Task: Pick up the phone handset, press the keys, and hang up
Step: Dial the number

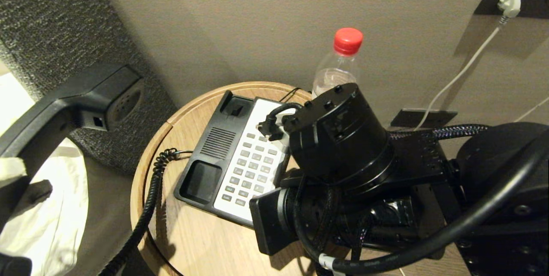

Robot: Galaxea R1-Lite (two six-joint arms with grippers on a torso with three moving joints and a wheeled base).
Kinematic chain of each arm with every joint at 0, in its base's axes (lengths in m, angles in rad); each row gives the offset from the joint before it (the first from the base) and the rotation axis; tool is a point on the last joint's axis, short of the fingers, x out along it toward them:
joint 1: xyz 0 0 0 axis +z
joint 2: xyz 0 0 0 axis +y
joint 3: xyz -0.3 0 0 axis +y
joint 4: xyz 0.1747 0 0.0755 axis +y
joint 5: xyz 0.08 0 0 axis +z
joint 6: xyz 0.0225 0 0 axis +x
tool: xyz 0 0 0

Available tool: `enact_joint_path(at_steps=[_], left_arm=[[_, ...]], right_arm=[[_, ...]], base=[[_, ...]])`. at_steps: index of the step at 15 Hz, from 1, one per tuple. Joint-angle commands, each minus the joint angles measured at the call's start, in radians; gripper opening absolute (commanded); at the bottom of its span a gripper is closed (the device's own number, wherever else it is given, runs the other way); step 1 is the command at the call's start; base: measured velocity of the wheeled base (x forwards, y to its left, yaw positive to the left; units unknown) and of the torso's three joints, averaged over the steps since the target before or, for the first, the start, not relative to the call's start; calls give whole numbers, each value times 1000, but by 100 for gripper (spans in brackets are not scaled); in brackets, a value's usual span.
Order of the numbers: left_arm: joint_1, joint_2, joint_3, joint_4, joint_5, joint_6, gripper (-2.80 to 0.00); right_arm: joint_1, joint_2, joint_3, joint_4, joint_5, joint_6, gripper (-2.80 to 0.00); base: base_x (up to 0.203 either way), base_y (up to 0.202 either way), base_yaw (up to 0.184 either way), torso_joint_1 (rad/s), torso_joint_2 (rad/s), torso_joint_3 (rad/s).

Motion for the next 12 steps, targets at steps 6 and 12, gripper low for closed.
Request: enact_joint_path(at_steps=[6,12], left_arm=[[0,6,3,-2,-6,-6,-280],[0,6,6,-2,-6,-5,-280]], right_arm=[[-3,6,21,0,-3,-8,-280],[-6,5,41,-1,-3,-30,-280]], base=[[0,0,0,0,0,0],[0,0,0,0,0,0]])
